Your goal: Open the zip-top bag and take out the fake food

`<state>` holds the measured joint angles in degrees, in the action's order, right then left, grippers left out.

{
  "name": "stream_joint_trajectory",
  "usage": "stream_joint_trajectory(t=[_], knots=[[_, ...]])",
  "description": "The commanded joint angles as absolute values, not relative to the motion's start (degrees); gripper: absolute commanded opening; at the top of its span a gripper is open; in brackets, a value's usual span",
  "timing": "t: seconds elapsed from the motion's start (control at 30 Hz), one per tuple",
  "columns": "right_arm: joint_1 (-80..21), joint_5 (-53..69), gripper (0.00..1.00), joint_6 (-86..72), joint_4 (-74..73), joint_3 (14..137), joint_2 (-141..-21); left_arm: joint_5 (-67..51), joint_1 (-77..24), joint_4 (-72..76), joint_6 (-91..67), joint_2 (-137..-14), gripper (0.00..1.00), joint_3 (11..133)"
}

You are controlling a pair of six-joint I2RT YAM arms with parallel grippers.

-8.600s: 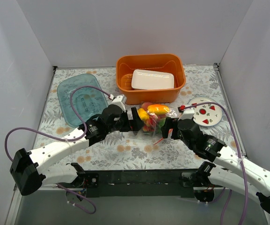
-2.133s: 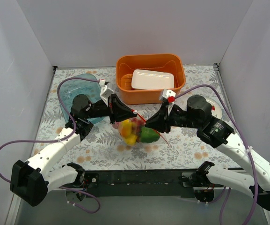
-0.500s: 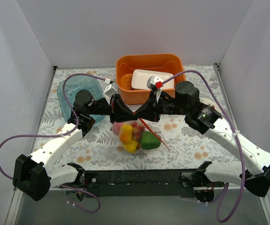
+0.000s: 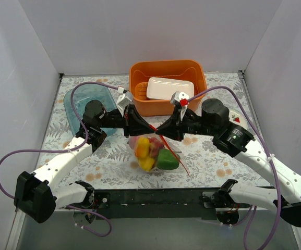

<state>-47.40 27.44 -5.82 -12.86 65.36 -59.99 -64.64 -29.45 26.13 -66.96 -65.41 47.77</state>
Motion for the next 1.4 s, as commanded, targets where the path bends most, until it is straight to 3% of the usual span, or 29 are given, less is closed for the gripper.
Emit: stream_joint_trajectory(t=[0.0,0.37,0.6,1.17,1.2,1.23,1.33,1.37], knots=[[-47.37,24.35,0.01,-5.45,-18.88,61.62,-54.15,-60.56,-27.25,27.07,-66.62,-63.63,0.0,51.06],[-47.37,18.72,0.01,-13.7,-26.27,46.42,-40.52,-45.88,-26.11,33.21,-66.0,-60.03,0.0,42.64],[-47.37,15.22,0.01,-17.05,-31.98,42.19,-34.81,-45.53,-23.47,39.89,-68.29,-62.23,0.0,38.76],[-47.46,11.95,0.02,-17.93,-43.42,43.94,-33.75,-49.74,-18.81,58.53,-77.34,-66.79,0.0,30.41],[-47.37,12.13,0.06,-17.58,-43.42,44.21,-34.01,-50.36,-18.81,59.14,-77.6,-66.88,0.0,30.32],[-47.46,12.39,0.18,-17.32,-43.5,44.91,-34.19,-51.06,-18.81,59.93,-78.39,-67.41,0.0,30.24],[-47.46,11.78,0.42,-16.53,-43.07,47.27,-35.42,-54.39,-18.81,62.66,-79.89,-68.29,0.0,30.41],[-47.37,11.69,0.45,-16.09,-42.28,48.33,-35.77,-55.01,-18.81,63.01,-80.33,-68.73,0.0,30.5]])
